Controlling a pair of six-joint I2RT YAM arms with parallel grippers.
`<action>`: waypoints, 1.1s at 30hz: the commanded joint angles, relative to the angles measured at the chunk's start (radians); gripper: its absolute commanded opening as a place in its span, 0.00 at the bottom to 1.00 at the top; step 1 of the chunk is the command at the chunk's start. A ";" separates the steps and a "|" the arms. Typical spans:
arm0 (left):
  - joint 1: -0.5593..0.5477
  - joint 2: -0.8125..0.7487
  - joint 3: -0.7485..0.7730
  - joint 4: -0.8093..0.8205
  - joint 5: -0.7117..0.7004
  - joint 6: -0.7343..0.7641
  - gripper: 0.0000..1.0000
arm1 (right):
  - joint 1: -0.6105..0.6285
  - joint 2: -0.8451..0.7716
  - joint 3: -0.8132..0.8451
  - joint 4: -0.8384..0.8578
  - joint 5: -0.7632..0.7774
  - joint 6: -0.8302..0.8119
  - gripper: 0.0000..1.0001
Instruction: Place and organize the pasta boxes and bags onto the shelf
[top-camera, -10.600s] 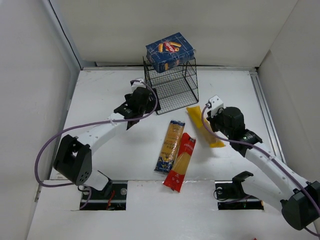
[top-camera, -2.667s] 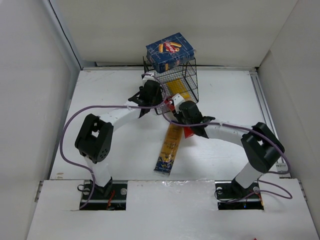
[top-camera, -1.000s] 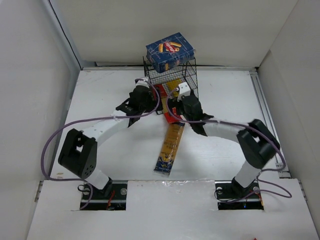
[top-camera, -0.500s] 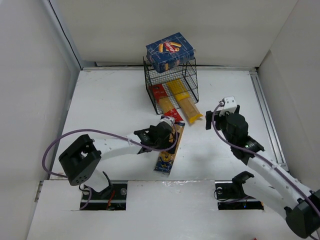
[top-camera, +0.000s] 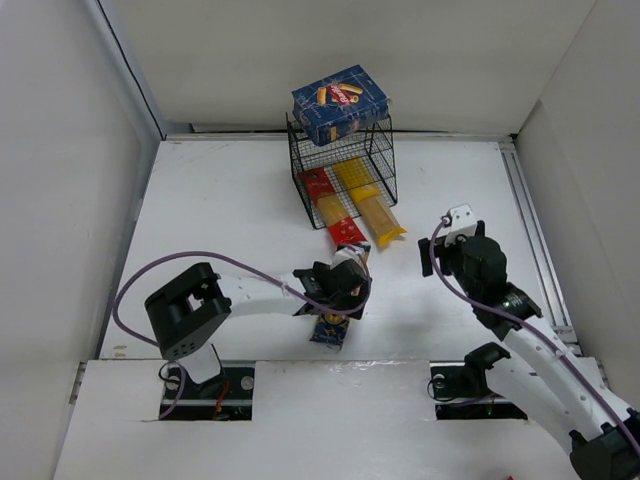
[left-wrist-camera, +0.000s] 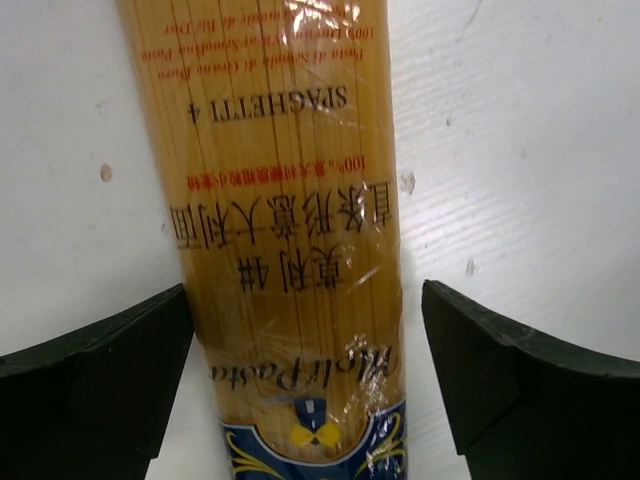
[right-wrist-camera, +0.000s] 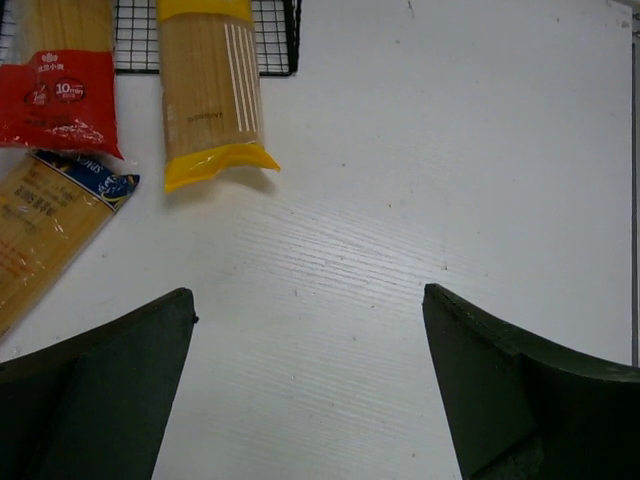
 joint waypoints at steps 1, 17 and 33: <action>0.001 0.101 -0.006 -0.023 0.004 -0.049 0.89 | -0.015 -0.030 0.005 -0.010 -0.037 -0.025 1.00; -0.186 -0.033 0.108 -0.237 -0.285 -0.186 0.00 | -0.034 -0.061 -0.020 -0.009 -0.094 -0.013 1.00; -0.227 -0.117 0.220 -0.062 -0.768 -0.171 0.00 | -0.043 -0.107 0.009 0.011 0.013 -0.075 1.00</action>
